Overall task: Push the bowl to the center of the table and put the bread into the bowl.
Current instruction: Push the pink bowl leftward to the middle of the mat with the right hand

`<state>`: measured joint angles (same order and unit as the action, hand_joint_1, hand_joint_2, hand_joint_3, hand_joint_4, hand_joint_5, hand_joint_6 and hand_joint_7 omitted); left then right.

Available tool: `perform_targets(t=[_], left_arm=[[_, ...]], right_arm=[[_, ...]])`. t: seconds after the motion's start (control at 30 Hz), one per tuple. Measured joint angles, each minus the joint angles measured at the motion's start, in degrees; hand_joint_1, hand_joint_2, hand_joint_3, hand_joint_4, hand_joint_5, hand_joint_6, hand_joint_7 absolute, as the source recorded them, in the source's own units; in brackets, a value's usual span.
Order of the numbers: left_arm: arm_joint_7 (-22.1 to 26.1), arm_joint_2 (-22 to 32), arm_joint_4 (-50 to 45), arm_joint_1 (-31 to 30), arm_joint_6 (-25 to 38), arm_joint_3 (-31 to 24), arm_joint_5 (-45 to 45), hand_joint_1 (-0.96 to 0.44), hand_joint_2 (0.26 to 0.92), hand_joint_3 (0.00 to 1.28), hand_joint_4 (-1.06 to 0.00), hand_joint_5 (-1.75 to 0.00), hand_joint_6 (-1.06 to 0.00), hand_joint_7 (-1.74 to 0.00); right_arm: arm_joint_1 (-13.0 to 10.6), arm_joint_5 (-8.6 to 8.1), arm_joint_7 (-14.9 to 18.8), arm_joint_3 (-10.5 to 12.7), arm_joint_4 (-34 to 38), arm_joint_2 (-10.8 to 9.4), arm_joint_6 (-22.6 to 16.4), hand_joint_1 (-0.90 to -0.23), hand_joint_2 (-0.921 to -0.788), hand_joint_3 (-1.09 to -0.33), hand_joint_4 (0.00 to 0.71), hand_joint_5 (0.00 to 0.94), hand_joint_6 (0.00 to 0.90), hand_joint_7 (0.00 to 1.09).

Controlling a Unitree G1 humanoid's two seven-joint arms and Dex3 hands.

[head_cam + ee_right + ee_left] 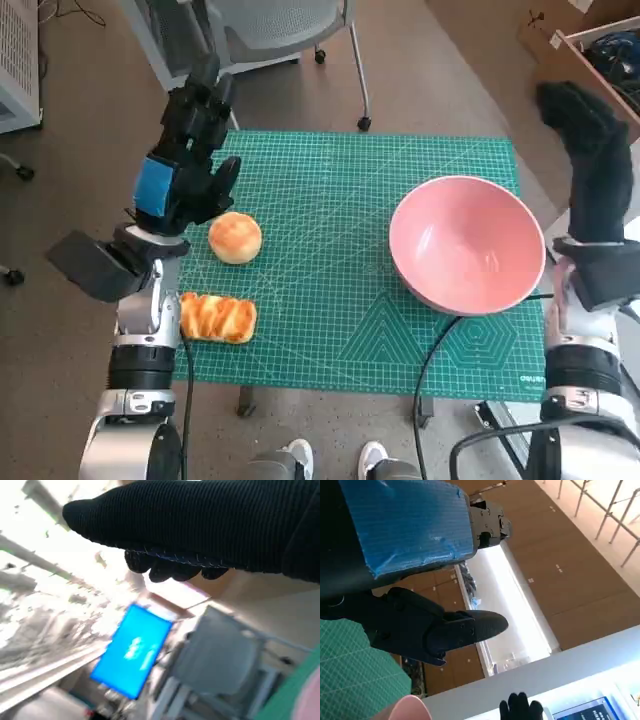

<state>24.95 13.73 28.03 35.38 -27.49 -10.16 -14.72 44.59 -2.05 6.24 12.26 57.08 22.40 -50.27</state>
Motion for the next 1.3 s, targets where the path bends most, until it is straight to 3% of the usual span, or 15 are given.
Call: perform_targets(t=[0.2, 0.43, 0.97, 1.3], left_arm=[[0.0, -0.15, -0.01, 0.0, 0.04, 0.04, -0.02, -0.65, 0.921, 0.52, 0.0, 0.0, 0.0, -0.13], [0.37, -0.15, 0.01, 0.0, 0.07, -0.04, -0.16, -0.66, 0.921, 0.52, 0.0, 0.0, 0.0, -0.13], [1.26, 0.1, 0.55, 0.0, 0.26, -0.49, -1.06, -0.64, 0.921, 0.52, 0.0, 0.0, 0.0, -0.12], [1.44, 0.69, 0.55, 0.0, 0.7, -0.9, -1.06, -0.66, 0.921, 0.52, 0.0, 0.0, 0.0, -0.11]], right_arm=[[0.2, 0.12, -1.95, 0.76, 4.27, 0.9, 0.69, -0.648, -0.921, -0.894, 0.141, 0.002, 0.231, 0.01], [1.09, -0.31, -2.0, 1.87, 8.42, 1.66, 3.79, -0.651, -0.921, -0.888, 0.133, 0.001, 0.232, 0.01], [2.22, 0.12, -5.02, 2.66, 14.63, 1.56, 12.35, -0.743, -0.921, -0.841, 0.158, 0.01, 0.254, 0.02], [2.27, -0.2, -4.96, 3.58, 16.85, 0.23, 18.29, -0.739, -0.921, -0.814, 0.155, 0.004, 0.263, 0.02]])
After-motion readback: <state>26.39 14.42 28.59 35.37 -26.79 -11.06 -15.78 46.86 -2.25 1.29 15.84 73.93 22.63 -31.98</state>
